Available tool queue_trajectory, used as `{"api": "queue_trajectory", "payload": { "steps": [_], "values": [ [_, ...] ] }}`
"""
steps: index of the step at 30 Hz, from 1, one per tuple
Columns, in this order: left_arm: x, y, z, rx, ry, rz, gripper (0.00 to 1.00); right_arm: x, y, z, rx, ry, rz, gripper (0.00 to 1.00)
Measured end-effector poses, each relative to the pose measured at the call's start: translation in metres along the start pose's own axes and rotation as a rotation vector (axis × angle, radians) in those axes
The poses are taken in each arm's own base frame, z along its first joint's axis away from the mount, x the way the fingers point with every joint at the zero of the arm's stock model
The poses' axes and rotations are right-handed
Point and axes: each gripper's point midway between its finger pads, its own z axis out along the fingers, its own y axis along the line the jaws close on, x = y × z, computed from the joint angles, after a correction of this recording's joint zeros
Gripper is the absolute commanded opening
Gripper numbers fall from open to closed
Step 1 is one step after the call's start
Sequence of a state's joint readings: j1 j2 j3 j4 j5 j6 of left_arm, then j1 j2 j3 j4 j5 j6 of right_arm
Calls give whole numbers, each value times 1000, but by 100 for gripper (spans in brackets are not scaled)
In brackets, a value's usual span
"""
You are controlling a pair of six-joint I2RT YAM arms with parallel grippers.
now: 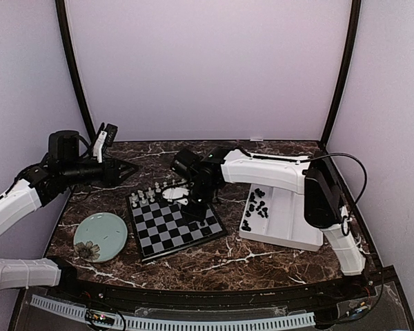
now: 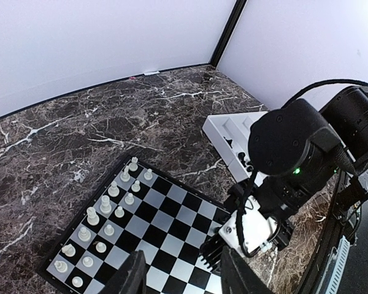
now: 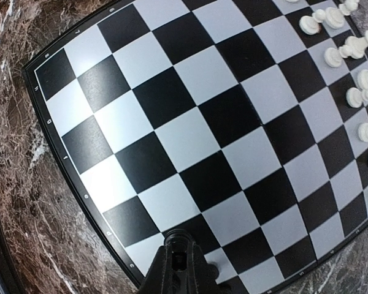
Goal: Set up the chess pieces on the board
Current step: Place the pawn at d7.
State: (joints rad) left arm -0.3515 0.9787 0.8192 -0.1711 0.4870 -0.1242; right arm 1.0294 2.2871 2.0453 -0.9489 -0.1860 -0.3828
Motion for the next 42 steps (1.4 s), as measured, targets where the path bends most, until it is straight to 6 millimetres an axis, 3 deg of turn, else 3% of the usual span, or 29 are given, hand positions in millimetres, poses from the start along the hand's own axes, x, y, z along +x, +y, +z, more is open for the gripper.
{"api": "queue_trajectory", "payload": {
  "steps": [10, 21, 27, 36, 42],
  "values": [
    [-8, 0, -8, -27, -43, 21, 43, -3, 8, 26, -32, 32, -9, 8],
    [-8, 1, -8, -30, -44, 21, 43, 0, 8, 33, -38, 47, -2, 9],
    [-8, 1, -8, -30, -44, 21, 43, 0, 8, 33, -38, 47, 0, 11],
    [-7, 1, -8, -30, -42, 20, 43, 1, 9, 32, -38, 56, 10, 25],
    [-7, 2, -7, -31, -39, 19, 43, -12, 4, 11, 1, 17, -2, 28]
  ]
}}
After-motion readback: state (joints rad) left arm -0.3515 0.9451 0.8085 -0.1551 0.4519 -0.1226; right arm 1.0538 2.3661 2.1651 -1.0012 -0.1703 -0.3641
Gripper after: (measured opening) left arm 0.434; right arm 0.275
